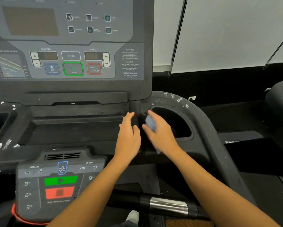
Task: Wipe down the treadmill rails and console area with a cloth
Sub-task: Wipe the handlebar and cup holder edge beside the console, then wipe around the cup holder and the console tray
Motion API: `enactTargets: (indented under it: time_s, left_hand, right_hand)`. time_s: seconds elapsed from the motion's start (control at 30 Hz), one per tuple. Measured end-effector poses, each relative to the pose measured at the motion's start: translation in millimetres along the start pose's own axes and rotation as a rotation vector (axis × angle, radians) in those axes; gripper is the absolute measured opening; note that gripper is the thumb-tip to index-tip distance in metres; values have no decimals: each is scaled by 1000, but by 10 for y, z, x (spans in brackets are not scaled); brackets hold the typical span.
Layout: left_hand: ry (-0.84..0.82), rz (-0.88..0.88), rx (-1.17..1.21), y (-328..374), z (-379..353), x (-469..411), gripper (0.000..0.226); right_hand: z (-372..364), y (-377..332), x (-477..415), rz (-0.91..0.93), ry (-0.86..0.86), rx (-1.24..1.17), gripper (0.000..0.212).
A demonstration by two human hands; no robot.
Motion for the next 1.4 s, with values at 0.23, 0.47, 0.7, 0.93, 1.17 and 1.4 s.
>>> enactTargets:
  time_s: [0.23,0.47,0.7,0.93,1.17,1.4]
  left_hand:
    - [-131,-6,-236,-210,-33,-44,45]
    - [-203,-102,-528,-292,-113,-169,47]
    - [-166,-160,-597,-343,-174,-203,45]
    - [-160,-202,-621,-384,-176,-180,45]
    - [-174,-202,-617,-384,-171,-179,46]
    - [-176,-194,-620,-380,-207,-203,47]
  right_hand:
    - [-263,83,-328,114,62,592,47]
    - [-293,7,-966,31,-13,631,45]
    - [-273,122,-719,140,37,604,46]
    - [-365,79,-1130,-41,136,591,50]
    - [-355,112,-1540,-17,97,559,54]
    - [-272,123,-1195,244,-67,321,34]
Point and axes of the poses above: each hand's wrist, its own x-axis away from the middle knuckle, its own z-axis out of the back of the hand, y = z × x, the point moved 1 cm from there along -x, towards the middle knuckle, and after that the axes turned 9 degrees about -z, right-handed, at the moved point
